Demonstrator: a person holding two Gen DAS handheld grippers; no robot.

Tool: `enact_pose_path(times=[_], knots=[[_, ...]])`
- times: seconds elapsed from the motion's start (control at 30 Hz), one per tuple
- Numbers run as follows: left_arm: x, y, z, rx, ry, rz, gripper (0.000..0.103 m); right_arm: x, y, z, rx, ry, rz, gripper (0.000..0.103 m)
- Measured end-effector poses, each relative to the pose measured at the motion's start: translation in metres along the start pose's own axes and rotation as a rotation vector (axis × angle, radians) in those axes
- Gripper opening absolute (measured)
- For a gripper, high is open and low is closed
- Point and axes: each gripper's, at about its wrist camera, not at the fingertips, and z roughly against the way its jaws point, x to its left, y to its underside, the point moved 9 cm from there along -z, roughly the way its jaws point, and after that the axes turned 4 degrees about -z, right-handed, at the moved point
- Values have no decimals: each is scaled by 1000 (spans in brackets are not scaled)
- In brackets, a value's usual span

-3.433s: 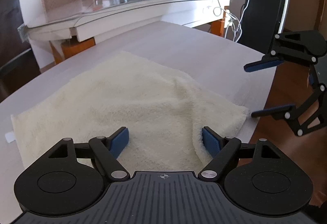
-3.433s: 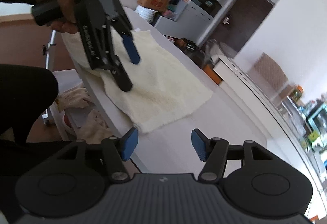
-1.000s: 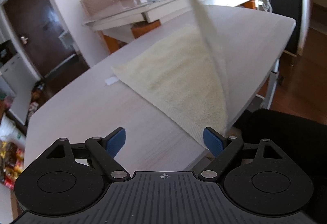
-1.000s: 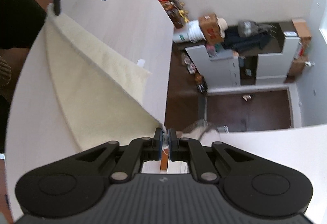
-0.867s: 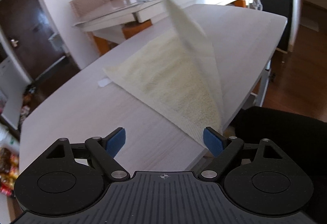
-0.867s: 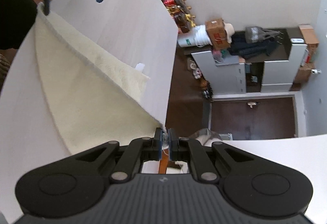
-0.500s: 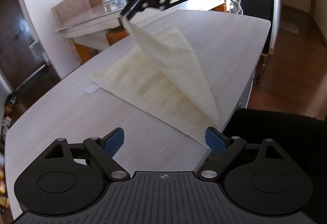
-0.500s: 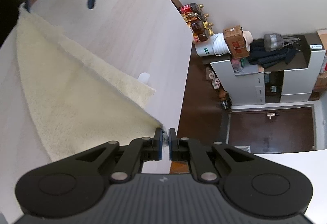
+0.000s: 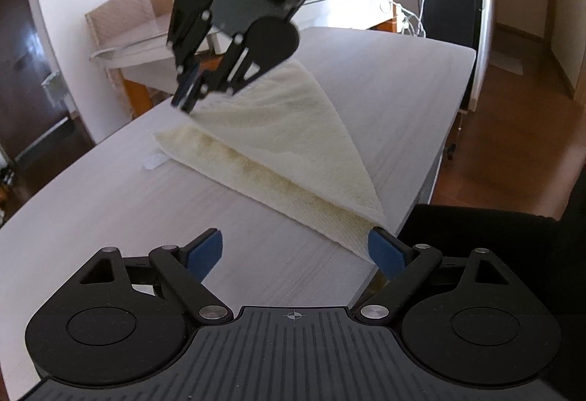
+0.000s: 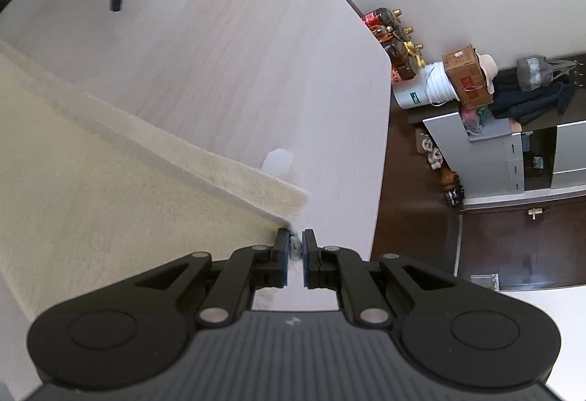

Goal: Fold towel
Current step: 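Lift the held corner and fold it diagonally across to the opposite corner, then release the corner from the right gripper and withdraw it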

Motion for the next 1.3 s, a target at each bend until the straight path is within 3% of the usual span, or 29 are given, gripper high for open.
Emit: enact_pose_path(times=[0.03, 0.07, 0.13, 0.23, 0.37, 0.6, 0.73, 1.0, 1.1, 1.3], knots=[[0, 0, -1, -2, 0, 3, 91, 0, -1, -2, -3, 0, -5, 15], [0, 0, -1, -5, 2, 7, 91, -2, -1, -5, -7, 17, -6, 32], [-1, -1, -1, -7, 4, 14, 91, -7, -2, -11, -14, 70, -3, 45], [-1, -1, -1, -11, 4, 27, 91, -8, -4, -8, -26, 95, -46, 46], [-4, -1, 0, -14, -1, 40, 91, -22, 9, 8, -22, 195, -155, 45], [-2, -1, 2, -6, -12, 75, 91, -24, 55, 45, 42, 164, -569, 45], [-6, -3, 3, 2, -21, 69, 91, -6, 83, 72, 75, 166, -725, 46], [-28, -13, -5, 28, -16, 27, 91, -8, 121, 91, 147, 235, -849, 50], [-42, -15, -12, 44, -10, 4, 91, -18, 133, 104, 113, 257, -963, 52], [-41, -22, -4, 12, 2, 49, 91, -18, 129, 137, 57, 263, -1056, 52]])
